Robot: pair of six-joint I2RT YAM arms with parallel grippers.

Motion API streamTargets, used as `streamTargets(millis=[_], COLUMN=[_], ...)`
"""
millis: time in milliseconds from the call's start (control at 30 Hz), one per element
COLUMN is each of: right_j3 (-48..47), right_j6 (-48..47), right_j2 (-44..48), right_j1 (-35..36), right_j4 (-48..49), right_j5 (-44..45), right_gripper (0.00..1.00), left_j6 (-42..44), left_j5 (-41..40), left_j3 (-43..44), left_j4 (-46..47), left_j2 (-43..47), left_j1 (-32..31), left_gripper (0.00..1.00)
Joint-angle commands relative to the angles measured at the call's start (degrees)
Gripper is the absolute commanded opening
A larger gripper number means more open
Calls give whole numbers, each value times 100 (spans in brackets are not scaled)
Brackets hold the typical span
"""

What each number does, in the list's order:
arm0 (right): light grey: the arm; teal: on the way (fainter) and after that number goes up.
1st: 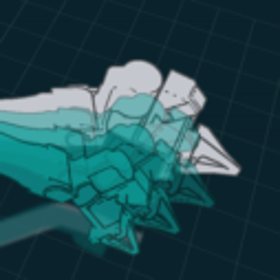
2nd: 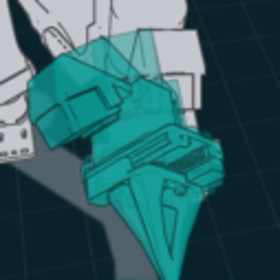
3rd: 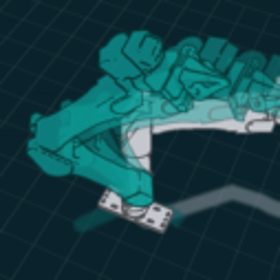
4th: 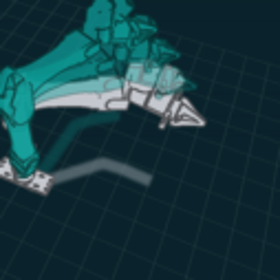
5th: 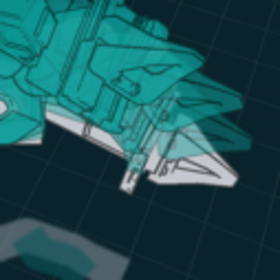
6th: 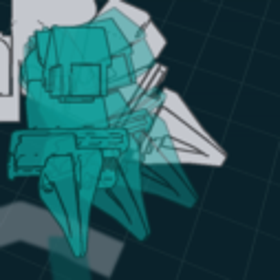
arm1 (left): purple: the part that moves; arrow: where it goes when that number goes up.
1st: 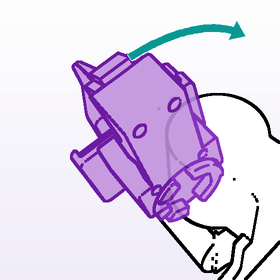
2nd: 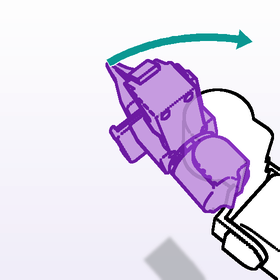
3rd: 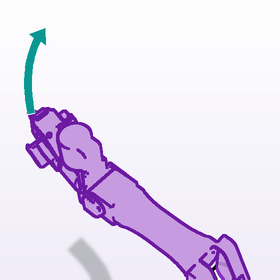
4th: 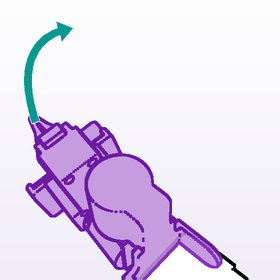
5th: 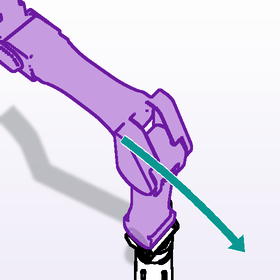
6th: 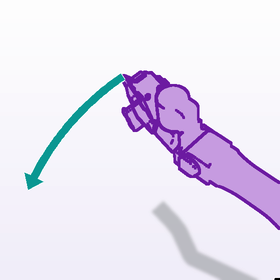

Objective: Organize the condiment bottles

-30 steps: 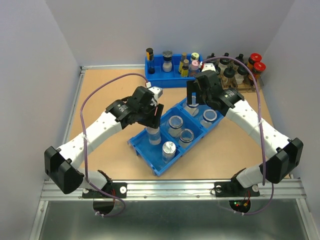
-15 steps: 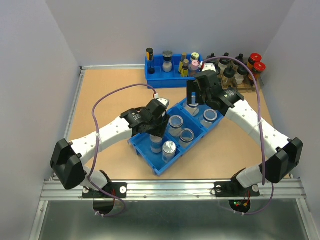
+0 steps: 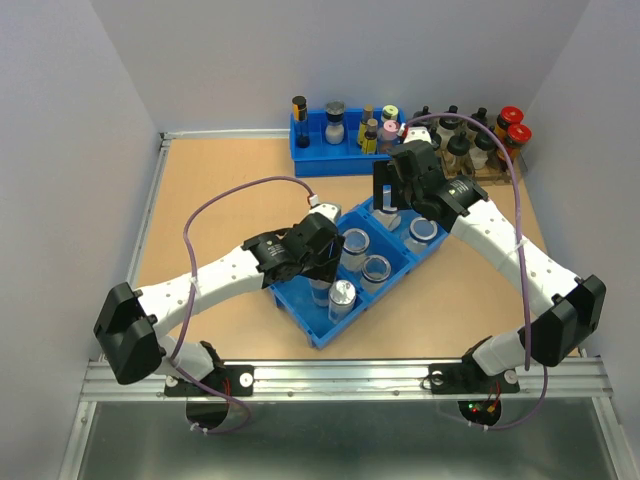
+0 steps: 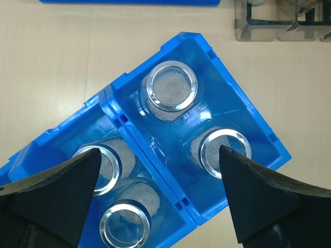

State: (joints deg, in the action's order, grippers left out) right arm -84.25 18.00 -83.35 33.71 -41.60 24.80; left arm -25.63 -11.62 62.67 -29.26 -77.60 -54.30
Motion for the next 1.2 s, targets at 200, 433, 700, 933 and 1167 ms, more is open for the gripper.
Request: streamTargets(millis=[200, 433, 700, 933, 1167], right_j3=[49, -83, 48, 531, 1269], right_j6=[37, 28, 28, 98, 362], right_j2=[-41, 100, 486, 1312, 2489], right_j1=[-58, -58, -58, -49, -58], right_j4=[188, 223, 328, 329, 320], right_j5=[-133, -633, -1117, -889, -959], right_gripper=[100, 100, 100, 100, 100], left_j6=[-373, -522, -119, 532, 901], left_j5=[-323, -701, -1053, -1650, -2046], left_j3=[148, 710, 1659, 2688, 2575], left_j4=[123, -344, -28, -19, 586], left_j2=[448, 518, 913, 940, 1501], left_j1=[-54, -54, -37, 16, 51], left_gripper=[97, 99, 99, 99, 99])
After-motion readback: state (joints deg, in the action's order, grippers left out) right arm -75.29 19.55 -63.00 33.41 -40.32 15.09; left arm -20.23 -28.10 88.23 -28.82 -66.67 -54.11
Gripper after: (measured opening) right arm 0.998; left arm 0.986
